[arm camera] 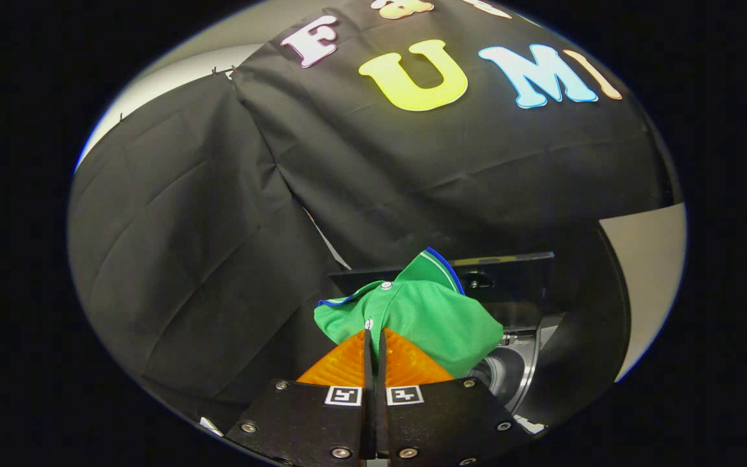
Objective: Put the clothes into the washing machine and then close the washing machine lid.
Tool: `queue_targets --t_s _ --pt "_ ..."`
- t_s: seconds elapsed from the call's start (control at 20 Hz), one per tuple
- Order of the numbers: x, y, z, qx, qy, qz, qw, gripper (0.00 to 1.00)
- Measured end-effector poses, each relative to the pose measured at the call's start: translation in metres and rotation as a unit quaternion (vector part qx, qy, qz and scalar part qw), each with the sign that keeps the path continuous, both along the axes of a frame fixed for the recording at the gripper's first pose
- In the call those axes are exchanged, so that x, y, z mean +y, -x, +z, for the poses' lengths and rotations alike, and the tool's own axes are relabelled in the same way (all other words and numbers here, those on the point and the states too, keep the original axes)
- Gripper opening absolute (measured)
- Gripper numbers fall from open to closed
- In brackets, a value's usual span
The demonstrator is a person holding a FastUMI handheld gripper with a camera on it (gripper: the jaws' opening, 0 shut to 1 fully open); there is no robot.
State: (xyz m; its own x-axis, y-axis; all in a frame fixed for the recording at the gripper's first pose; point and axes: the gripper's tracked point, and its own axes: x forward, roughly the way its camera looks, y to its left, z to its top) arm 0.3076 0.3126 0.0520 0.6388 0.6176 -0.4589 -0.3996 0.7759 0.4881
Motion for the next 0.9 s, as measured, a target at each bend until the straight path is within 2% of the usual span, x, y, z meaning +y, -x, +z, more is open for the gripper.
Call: queue_targets --t_s 0.3,0.9 --pt "0.023 -0.001 -0.044 -0.001 0.036 -0.003 0.999 0.00" --pt "0.038 -0.007 -0.133 -0.004 0.109 -0.026 0.994 0.00"
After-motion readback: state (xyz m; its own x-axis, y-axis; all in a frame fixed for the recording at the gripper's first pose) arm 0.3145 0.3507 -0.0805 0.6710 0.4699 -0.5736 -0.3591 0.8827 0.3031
